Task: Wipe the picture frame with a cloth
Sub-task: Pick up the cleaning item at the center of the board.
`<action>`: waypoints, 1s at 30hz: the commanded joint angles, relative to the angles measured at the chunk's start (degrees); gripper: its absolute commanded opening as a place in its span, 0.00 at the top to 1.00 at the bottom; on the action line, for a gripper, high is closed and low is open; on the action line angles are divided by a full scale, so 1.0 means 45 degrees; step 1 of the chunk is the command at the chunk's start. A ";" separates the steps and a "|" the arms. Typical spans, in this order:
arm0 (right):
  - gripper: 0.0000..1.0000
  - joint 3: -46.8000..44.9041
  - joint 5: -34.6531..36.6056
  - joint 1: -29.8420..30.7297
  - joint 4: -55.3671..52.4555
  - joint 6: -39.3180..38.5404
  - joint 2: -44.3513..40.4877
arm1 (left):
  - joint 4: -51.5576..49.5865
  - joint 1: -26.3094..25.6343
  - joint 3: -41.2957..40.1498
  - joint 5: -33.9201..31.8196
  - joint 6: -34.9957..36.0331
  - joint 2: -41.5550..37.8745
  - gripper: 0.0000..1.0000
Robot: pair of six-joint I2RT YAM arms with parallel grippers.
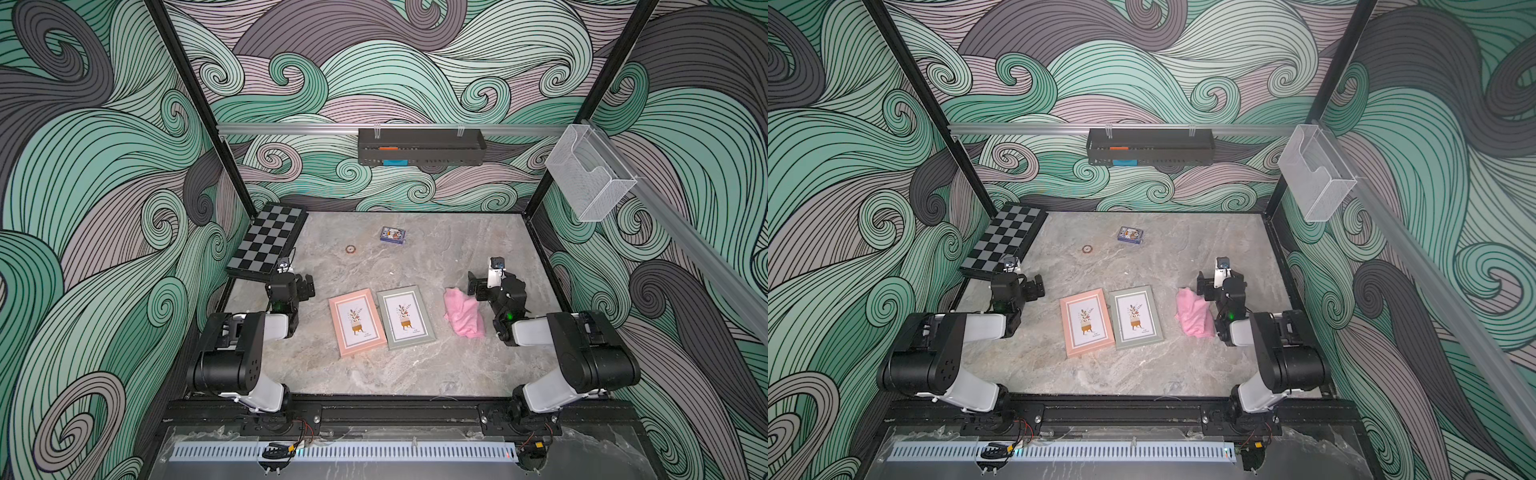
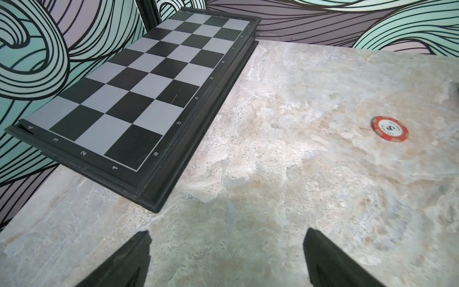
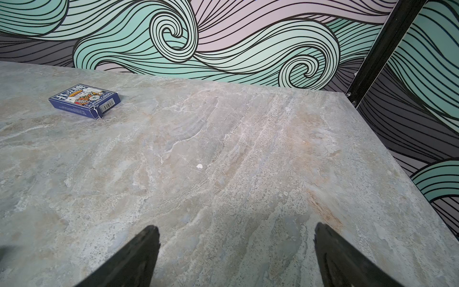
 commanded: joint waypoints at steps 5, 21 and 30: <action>0.01 0.0870 0.3327 0.2451 -0.2900 -0.1703 -0.3236 | -0.5607 -0.0868 0.1499 -0.3834 -0.2450 -0.5028 0.02; 0.19 0.7621 0.0067 0.6219 -2.0411 0.3792 -0.5952 | -0.7656 -0.1307 0.1773 1.0721 -1.1230 -0.9404 0.01; 0.14 0.6687 0.2040 0.6267 -2.0932 0.4375 -0.3072 | -1.4556 -0.7076 0.4265 0.4185 -0.7893 -0.6345 0.03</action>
